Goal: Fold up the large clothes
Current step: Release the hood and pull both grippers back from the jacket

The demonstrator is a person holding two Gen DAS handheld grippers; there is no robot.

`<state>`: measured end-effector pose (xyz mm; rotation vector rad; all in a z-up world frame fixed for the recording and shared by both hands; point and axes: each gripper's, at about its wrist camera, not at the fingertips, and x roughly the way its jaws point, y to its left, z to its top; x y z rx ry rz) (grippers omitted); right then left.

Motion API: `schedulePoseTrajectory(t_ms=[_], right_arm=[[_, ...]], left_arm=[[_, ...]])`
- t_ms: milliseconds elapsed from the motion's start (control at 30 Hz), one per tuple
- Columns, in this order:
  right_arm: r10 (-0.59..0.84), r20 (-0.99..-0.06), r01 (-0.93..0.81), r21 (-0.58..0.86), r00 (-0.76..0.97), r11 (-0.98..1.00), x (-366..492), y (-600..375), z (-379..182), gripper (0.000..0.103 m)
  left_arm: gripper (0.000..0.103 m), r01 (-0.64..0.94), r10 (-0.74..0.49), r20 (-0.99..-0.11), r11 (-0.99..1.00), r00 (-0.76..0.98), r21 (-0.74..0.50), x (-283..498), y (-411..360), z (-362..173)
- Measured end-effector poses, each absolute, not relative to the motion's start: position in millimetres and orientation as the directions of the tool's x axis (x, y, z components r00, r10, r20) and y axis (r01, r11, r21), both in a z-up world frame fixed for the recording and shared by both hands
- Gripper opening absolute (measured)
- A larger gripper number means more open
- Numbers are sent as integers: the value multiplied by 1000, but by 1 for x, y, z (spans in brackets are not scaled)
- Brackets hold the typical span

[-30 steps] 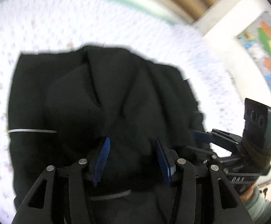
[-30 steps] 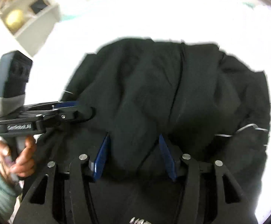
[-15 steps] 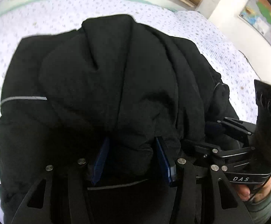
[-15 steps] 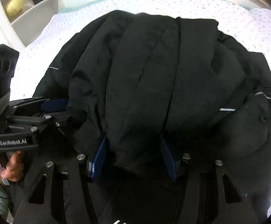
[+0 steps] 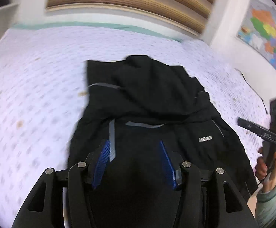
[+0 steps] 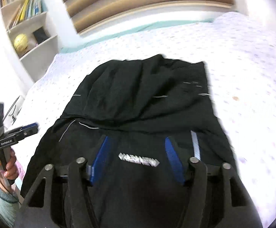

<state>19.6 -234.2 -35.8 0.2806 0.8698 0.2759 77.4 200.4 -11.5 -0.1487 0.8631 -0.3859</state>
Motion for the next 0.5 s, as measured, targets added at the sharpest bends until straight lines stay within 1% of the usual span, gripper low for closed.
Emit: schedulePoseTrajectory(t_ms=[33, 167, 300, 433, 500], right_arm=[[336, -710, -96, 356, 619, 930, 7, -242, -34, 72], [306, -724, -18, 376, 619, 927, -27, -275, -33, 72], [299, -711, -1, 387, 637, 922, -64, -296, -23, 72], [297, -708, 7, 392, 641, 920, -99, -311, -12, 72], [274, -727, 31, 376, 629, 926, -109, -318, -15, 72]], left_arm=[[56, 256, -392, -708, 920, 587, -298, 72, 201, -17], [56, 172, -392, -705, 915, 591, -364, 38, 249, -29], [56, 120, -406, -712, 901, 572, -417, 11, 281, -42], [56, 90, -405, -742, 900, 535, -426, 4, 284, -61], [56, 90, -413, -755, 898, 509, -430, 3, 281, -74]])
